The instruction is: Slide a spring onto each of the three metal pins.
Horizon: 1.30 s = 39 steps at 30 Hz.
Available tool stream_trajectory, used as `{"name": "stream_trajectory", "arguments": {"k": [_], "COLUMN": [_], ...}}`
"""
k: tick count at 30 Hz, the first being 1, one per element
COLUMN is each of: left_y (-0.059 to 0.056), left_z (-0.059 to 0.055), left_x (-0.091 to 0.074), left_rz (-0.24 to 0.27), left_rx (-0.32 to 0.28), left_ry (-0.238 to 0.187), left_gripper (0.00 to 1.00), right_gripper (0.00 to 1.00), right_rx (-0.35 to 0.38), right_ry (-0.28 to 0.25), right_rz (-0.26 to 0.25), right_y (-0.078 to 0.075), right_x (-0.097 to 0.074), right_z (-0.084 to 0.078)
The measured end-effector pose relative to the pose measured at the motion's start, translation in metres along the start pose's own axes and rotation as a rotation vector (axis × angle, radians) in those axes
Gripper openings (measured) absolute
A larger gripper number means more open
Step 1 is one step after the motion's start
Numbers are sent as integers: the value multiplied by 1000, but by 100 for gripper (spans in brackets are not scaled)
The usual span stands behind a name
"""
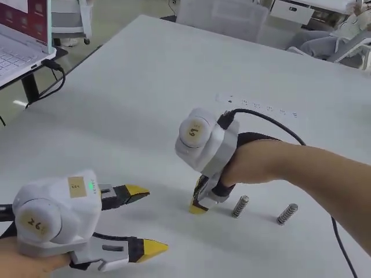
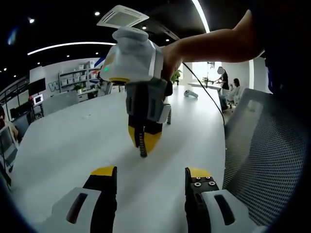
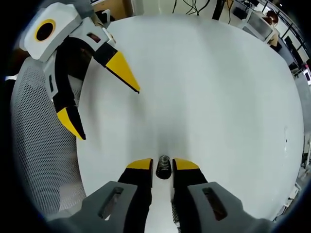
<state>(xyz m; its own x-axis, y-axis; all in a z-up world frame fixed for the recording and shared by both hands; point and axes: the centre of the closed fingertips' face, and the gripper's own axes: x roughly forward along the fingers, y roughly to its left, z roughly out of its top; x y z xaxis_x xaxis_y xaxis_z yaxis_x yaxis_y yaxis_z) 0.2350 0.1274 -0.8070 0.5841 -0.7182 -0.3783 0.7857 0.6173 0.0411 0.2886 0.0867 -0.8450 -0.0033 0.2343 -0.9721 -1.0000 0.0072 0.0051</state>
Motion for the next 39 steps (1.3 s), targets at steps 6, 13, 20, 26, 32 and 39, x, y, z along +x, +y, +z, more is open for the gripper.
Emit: {"name": "stream_trajectory", "arguments": {"k": [6,13,20,26,32,39], "left_y": [-1,-1,-1,0,1,-4], "left_z": [1,5,10,17,22,28], "left_x": [1,2,4,3,3,5], "left_rz": [-4,-4,-7,-6,-1,-8], "left_rx": [4,13,27,36,36,44], "left_ry": [-1,-3,1,2,-2,-5], "left_gripper": [52,52,52,52,52,52], "right_gripper": [16,18,19,21,24,25], "right_rx": [17,26,50,71,115,161], "right_ry": [-31,-71,-136,-214,-314,-390], "right_rz": [-16,-37,-60,-91,-112,-157], "right_y": [-2,-3,-1,3,11,17], "right_x": [-9,-22,-38,-56,-77,-95], "right_z": [0,0,2,1,0,-13]}}
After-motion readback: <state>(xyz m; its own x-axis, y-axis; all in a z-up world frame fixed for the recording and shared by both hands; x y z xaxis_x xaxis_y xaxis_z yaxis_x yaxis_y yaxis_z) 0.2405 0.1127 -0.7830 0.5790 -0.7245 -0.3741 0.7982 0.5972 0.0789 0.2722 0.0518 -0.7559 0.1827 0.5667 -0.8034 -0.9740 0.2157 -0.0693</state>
